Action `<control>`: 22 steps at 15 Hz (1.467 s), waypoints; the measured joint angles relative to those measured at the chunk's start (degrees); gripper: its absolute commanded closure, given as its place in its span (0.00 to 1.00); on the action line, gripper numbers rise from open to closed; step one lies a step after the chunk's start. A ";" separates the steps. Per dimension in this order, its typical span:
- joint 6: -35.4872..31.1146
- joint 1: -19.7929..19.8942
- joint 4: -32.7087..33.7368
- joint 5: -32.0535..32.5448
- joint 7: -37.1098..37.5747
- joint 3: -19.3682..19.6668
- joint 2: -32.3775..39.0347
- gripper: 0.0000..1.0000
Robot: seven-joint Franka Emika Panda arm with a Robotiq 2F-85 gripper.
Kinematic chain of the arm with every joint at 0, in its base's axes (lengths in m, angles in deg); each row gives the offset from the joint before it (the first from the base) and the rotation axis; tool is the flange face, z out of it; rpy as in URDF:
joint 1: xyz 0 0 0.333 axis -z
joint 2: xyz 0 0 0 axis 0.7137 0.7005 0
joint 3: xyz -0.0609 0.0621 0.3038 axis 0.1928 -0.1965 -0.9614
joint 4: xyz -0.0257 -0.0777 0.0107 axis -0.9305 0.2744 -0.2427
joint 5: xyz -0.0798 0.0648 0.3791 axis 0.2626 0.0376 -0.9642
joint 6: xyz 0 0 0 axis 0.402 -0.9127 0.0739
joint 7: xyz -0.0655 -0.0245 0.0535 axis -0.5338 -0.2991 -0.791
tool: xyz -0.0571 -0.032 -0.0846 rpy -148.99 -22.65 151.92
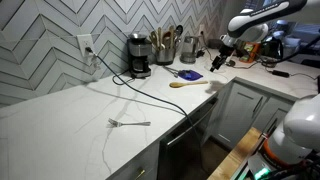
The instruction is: Move the kitchen tong forward and then put it in the cutlery holder.
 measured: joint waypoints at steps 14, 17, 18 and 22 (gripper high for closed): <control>-9.95 0.95 4.59 0.88 11.09 -10.68 7.25 0.00; -18.46 1.05 9.58 4.19 17.58 -14.01 14.85 0.00; -20.33 1.17 11.60 5.65 19.45 -14.58 17.44 0.00; -23.92 1.72 20.32 8.62 24.20 -15.49 27.18 0.00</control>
